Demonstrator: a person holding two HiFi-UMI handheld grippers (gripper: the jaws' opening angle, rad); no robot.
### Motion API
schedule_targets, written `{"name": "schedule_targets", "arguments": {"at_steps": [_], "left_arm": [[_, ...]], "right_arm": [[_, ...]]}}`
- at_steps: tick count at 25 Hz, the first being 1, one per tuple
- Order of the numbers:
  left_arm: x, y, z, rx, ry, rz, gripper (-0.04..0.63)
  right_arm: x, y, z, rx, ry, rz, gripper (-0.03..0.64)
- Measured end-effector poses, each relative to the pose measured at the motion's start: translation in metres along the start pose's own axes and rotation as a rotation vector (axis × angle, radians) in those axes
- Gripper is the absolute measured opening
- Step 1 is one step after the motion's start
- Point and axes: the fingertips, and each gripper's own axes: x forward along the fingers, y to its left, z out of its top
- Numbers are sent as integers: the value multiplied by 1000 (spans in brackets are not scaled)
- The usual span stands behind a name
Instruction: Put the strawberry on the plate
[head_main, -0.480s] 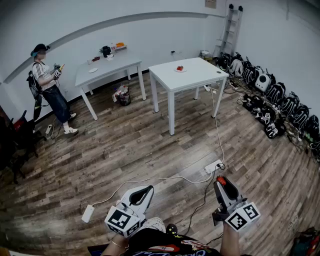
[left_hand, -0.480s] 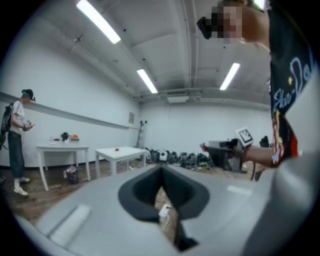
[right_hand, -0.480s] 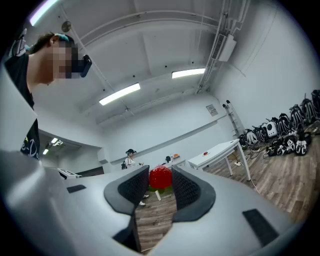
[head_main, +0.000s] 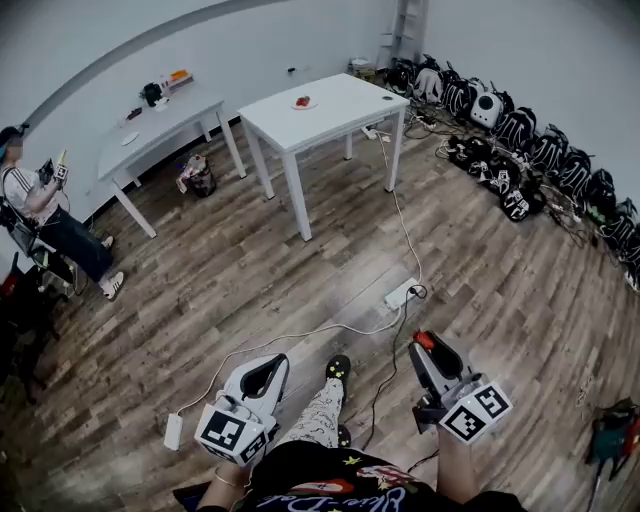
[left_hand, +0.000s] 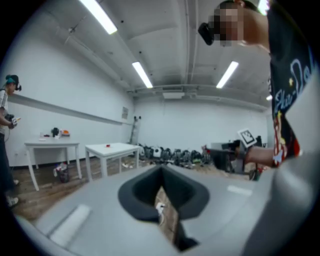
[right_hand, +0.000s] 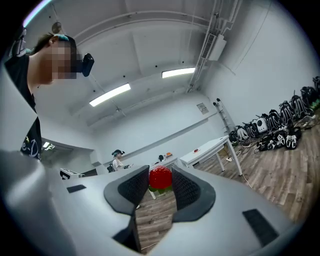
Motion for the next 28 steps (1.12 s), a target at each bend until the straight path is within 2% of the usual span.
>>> {"name": "schedule_targets", "arguments": {"at_steps": [4,9,12,17,23,28], "left_arm": [[56,21,3,1,-8,-42,-2],[149,68,29,34,-33,-77,-2],[195,106,40,61,-68,-65,-2],[265,164,53,29,-89,-47,-2],[359,217,64,19,-50,-41,-2],[471,279,85,18,-66,7,-2]], "right_arm": [[25,-35,16,-11,-18,-25,149],[100,-89,47,-39,-11,-19,149],[161,-127,53,-24,3,-2,147],[245,-175,73,-31,16,30,149],[325,-250,101,-32,72,18,149],[416,-333,137,-47,66,68,147]]}}
